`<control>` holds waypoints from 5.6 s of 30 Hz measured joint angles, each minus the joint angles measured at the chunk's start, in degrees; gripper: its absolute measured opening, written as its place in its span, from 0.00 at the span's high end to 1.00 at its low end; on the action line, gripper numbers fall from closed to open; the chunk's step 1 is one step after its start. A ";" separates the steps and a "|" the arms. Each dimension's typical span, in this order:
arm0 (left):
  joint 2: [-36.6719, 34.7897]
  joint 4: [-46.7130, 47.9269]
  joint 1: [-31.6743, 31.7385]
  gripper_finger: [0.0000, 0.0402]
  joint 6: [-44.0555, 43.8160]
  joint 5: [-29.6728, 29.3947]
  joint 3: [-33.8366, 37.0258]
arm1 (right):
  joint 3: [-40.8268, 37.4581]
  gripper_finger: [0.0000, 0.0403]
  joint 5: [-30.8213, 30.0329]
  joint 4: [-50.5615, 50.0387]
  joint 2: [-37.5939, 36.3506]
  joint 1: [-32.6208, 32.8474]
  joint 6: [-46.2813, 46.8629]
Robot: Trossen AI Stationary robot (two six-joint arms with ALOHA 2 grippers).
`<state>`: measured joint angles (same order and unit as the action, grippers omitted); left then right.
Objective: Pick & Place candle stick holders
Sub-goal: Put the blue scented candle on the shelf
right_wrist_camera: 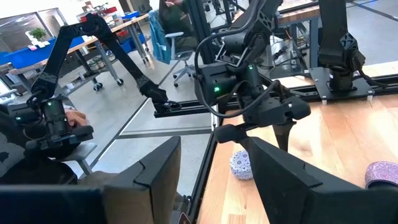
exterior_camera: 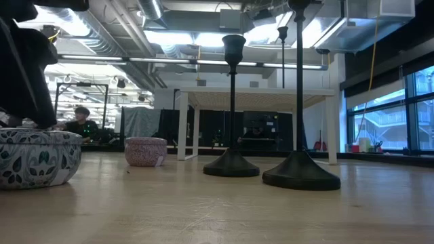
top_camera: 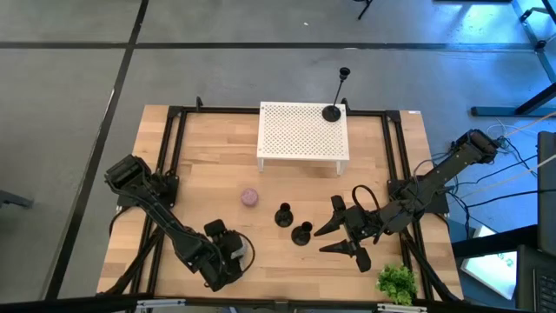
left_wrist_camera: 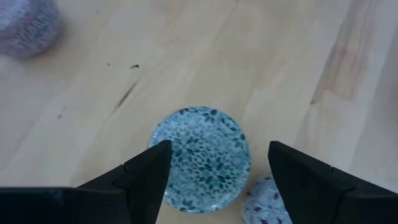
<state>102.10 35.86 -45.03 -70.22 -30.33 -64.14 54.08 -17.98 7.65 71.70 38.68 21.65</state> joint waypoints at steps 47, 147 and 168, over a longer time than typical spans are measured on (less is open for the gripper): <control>2.03 4.49 0.72 0.34 2.96 -3.99 -2.90 | 0.00 0.52 -1.05 -0.06 0.00 -0.02 0.00; -18.73 13.44 56.31 0.27 53.96 23.59 -16.79 | 0.00 0.52 -1.91 -2.54 -1.08 -0.77 -2.60; 5.84 28.47 60.50 0.27 66.97 21.28 -42.88 | 0.00 0.52 4.57 -16.58 -6.48 -7.08 -3.02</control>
<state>107.94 64.33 15.46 -3.26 -9.05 -107.02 54.08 -13.41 -8.93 65.22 31.59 18.63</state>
